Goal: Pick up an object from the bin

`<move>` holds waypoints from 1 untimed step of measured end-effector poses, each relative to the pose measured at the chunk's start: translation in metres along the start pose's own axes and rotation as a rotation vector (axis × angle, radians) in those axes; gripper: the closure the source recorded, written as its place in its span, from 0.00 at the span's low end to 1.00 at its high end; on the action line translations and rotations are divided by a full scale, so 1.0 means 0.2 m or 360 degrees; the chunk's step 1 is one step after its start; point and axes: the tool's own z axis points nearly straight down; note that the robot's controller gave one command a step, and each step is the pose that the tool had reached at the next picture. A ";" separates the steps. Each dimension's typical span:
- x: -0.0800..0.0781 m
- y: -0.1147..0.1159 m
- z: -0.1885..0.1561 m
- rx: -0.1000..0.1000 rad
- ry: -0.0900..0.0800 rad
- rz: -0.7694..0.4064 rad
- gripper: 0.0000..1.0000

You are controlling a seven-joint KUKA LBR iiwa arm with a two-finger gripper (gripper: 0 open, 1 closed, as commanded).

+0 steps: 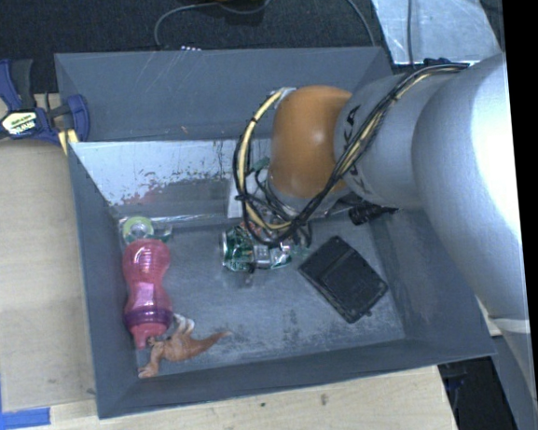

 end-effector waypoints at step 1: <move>-0.01 -0.03 -0.05 0.0004 0.0002 0.0003 1.00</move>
Offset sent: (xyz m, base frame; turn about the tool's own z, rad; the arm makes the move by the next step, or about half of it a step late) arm 0.0000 0.0000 0.0000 0.0000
